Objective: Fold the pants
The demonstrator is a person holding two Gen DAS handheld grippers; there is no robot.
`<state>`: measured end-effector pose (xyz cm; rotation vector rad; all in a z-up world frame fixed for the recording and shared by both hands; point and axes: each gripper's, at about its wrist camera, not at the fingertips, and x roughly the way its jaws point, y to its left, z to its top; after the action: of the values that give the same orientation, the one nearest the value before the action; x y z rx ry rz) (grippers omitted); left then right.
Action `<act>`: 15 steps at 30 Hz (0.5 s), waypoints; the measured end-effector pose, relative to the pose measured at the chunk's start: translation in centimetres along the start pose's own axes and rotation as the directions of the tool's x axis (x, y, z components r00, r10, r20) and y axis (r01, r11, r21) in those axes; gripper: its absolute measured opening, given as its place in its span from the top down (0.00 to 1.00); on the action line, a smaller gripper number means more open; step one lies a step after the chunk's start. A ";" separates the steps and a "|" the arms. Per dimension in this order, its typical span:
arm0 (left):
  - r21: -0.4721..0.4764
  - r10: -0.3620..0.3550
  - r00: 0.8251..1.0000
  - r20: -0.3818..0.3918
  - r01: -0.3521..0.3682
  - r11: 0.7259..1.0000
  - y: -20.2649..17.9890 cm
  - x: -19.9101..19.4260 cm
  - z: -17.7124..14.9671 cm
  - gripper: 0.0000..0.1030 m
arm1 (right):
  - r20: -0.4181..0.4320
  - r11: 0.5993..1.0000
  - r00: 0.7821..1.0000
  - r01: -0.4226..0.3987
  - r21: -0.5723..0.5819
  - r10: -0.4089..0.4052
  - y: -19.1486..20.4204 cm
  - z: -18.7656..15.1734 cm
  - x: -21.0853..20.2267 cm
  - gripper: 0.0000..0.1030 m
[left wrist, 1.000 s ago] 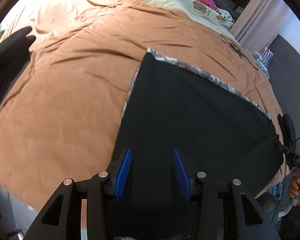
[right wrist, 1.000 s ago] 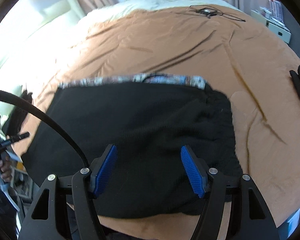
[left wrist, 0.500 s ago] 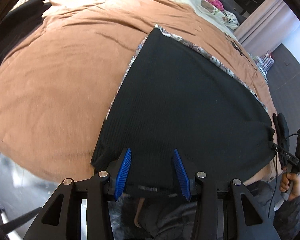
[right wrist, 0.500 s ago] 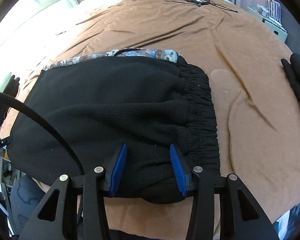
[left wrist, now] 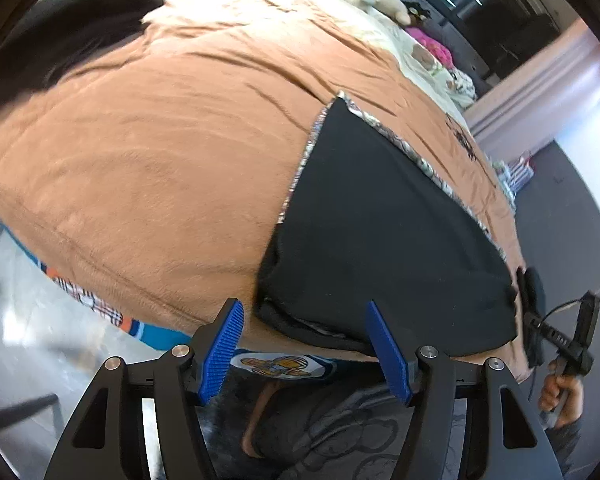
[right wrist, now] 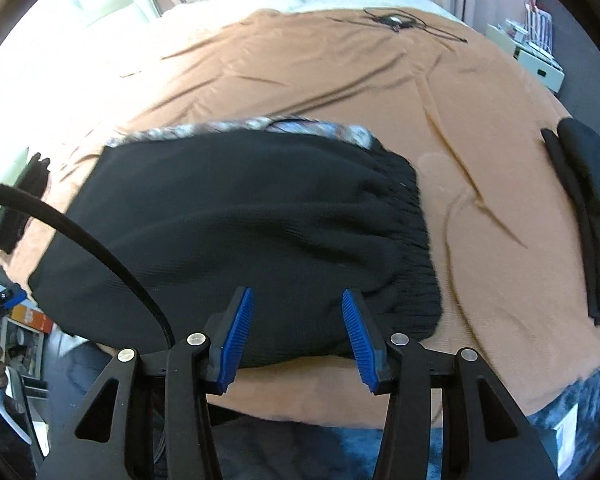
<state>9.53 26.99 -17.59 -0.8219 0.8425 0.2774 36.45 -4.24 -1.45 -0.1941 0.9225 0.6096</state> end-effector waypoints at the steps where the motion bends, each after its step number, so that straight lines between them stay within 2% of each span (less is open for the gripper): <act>1: -0.032 -0.032 0.999 -0.003 0.031 0.999 0.5 0.0 0.0 0.36 | 0.003 1.000 1.000 -0.010 -0.003 0.010 0.5 -0.1 -0.1 0.54; 3: -0.085 -0.072 0.997 -0.004 0.072 0.994 1.1 0.1 0.0 0.36 | 0.004 1.000 1.000 -0.023 -0.003 0.023 1.3 -0.2 -0.2 0.53; 7: -0.198 -0.176 0.984 -0.013 0.170 0.965 2.4 0.5 -0.4 0.36 | -0.003 0.999 0.999 -0.049 0.002 0.049 2.3 -0.6 -0.1 0.53; 11: -0.252 -0.222 0.975 -0.012 0.212 0.944 2.7 0.9 -0.9 0.36 | -0.004 0.997 0.997 -0.074 -0.010 0.074 3.4 0.0 0.4 0.53; 15: -0.303 -0.238 0.971 -0.011 0.224 0.926 3.2 1.6 -1.4 0.36 | -0.011 0.995 0.995 -0.099 -0.022 0.099 4.8 0.4 1.2 0.53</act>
<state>8.16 27.95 -21.03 -1.2075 0.7480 0.1786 34.51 0.33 -1.73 -0.1723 0.9395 0.7113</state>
